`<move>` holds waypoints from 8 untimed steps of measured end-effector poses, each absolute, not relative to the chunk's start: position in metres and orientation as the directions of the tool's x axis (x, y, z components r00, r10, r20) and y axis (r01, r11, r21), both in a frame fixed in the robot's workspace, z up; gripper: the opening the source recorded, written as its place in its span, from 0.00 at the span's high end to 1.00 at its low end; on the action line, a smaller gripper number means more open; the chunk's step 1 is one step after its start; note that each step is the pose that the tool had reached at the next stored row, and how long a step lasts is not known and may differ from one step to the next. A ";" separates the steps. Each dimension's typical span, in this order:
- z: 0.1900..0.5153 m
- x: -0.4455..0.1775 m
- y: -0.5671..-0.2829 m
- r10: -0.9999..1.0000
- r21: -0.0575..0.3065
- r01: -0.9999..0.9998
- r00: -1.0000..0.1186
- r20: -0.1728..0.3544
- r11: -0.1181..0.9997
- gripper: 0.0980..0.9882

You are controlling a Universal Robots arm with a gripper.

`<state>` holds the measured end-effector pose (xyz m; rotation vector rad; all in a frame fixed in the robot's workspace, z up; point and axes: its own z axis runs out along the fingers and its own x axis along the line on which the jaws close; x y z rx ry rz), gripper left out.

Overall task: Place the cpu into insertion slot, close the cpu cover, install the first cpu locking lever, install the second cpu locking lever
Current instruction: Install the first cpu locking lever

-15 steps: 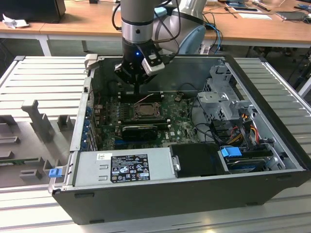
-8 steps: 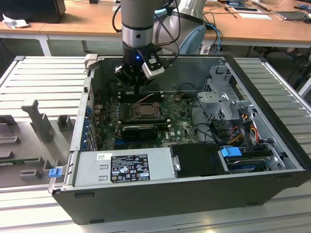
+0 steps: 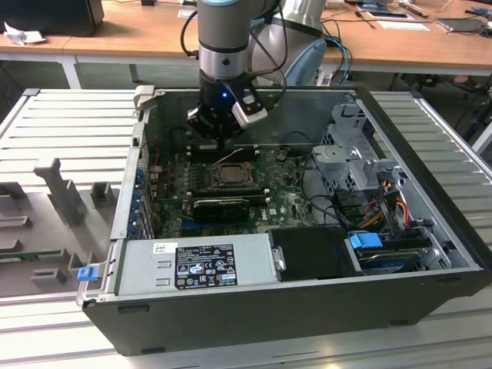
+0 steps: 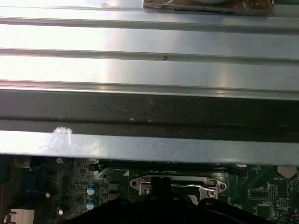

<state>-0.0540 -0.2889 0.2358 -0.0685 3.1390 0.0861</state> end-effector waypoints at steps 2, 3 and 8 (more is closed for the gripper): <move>0.235 -0.053 -0.289 -0.062 0.057 -0.062 -0.998 -0.004 0.996 0.99; 0.234 -0.053 -0.289 -0.065 0.058 -0.065 -0.998 -0.005 0.996 0.99; 0.228 -0.045 -0.286 -0.080 0.058 -0.080 -0.997 -0.005 0.995 0.99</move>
